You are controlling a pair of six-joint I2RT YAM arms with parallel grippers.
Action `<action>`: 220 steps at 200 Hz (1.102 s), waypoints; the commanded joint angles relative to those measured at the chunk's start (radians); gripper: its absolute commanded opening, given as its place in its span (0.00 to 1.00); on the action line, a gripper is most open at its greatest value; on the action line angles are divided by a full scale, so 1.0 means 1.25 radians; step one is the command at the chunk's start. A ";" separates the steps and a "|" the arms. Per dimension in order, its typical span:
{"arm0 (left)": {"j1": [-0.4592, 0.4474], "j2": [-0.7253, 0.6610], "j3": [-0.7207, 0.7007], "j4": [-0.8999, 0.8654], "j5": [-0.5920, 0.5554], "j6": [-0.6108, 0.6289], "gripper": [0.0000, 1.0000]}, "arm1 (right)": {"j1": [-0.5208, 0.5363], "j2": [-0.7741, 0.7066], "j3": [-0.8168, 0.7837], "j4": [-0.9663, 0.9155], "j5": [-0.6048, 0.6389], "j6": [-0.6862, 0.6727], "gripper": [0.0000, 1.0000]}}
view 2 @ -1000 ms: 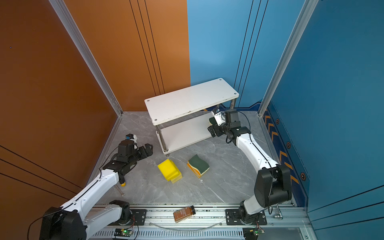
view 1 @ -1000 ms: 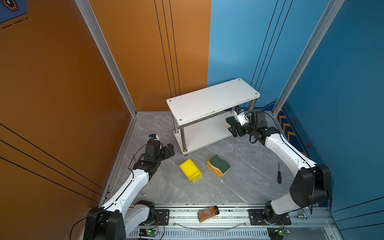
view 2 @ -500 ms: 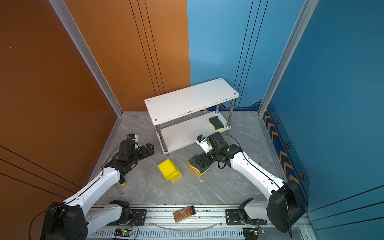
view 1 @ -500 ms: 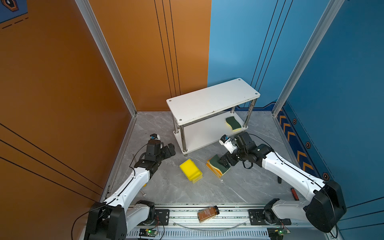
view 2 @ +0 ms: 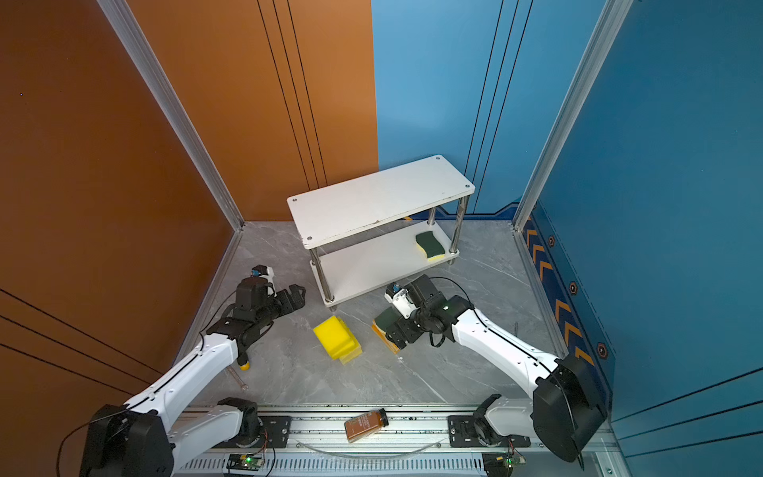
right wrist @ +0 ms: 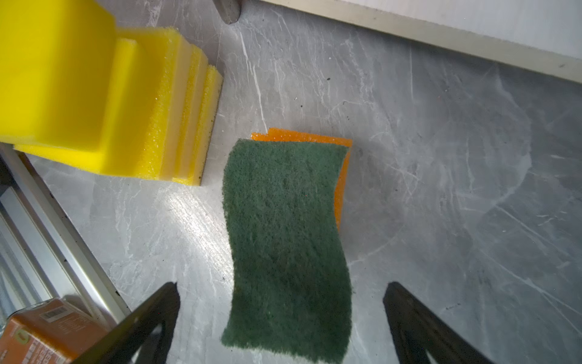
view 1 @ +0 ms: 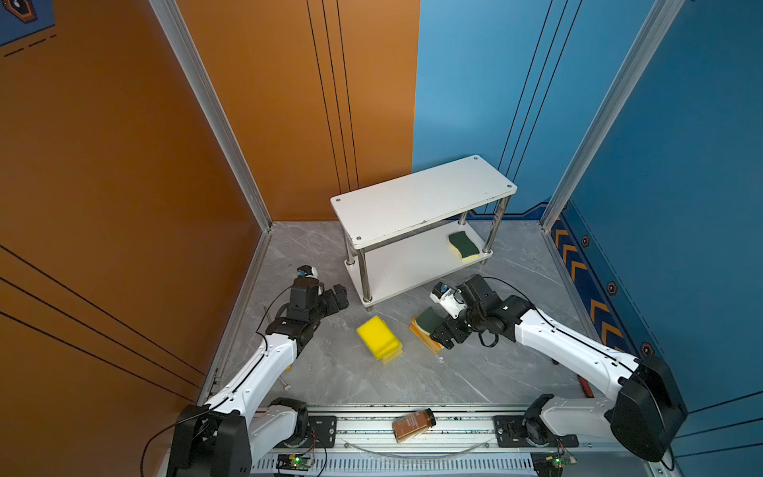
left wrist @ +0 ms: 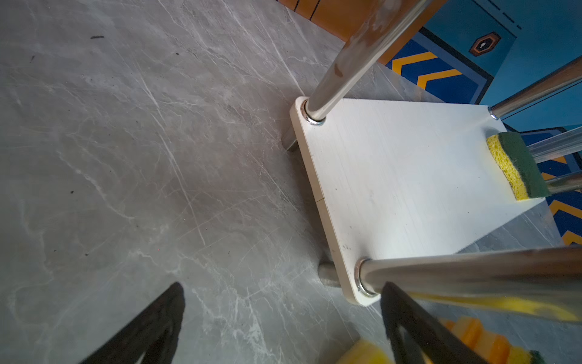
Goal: Arrange cleaning sponges on a shelf
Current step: Pick up a cleaning sponge from several cleaning sponges.
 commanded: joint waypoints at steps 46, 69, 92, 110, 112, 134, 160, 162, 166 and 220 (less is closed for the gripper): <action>0.003 -0.012 -0.012 -0.011 0.008 -0.005 0.98 | 0.014 0.026 -0.030 0.074 0.079 -0.002 0.99; 0.003 -0.009 -0.012 -0.010 0.007 -0.004 0.98 | 0.011 0.049 -0.030 0.079 0.073 -0.011 0.96; 0.005 -0.008 -0.009 -0.015 0.007 0.000 0.98 | 0.000 0.070 -0.033 0.089 0.044 -0.013 0.94; 0.005 -0.009 -0.007 -0.023 0.003 0.003 0.98 | -0.004 0.080 -0.035 0.096 0.029 -0.015 0.92; 0.004 -0.009 -0.006 -0.023 0.003 0.004 0.98 | -0.003 0.081 -0.036 0.096 0.029 -0.014 0.92; 0.005 -0.009 -0.007 -0.023 0.001 0.004 0.98 | -0.005 0.091 -0.035 0.097 0.026 -0.013 0.89; 0.005 -0.003 -0.008 -0.021 0.003 0.004 0.98 | -0.006 0.094 -0.036 0.098 0.029 -0.011 0.87; 0.005 -0.004 -0.008 -0.020 0.003 0.003 0.98 | -0.006 0.093 -0.036 0.098 0.030 -0.011 0.87; 0.005 -0.003 -0.008 -0.020 0.004 0.004 0.98 | -0.006 0.093 -0.037 0.098 0.029 -0.011 0.86; 0.005 0.008 -0.008 -0.013 0.008 0.001 0.98 | -0.014 0.061 -0.038 0.098 0.022 -0.008 0.75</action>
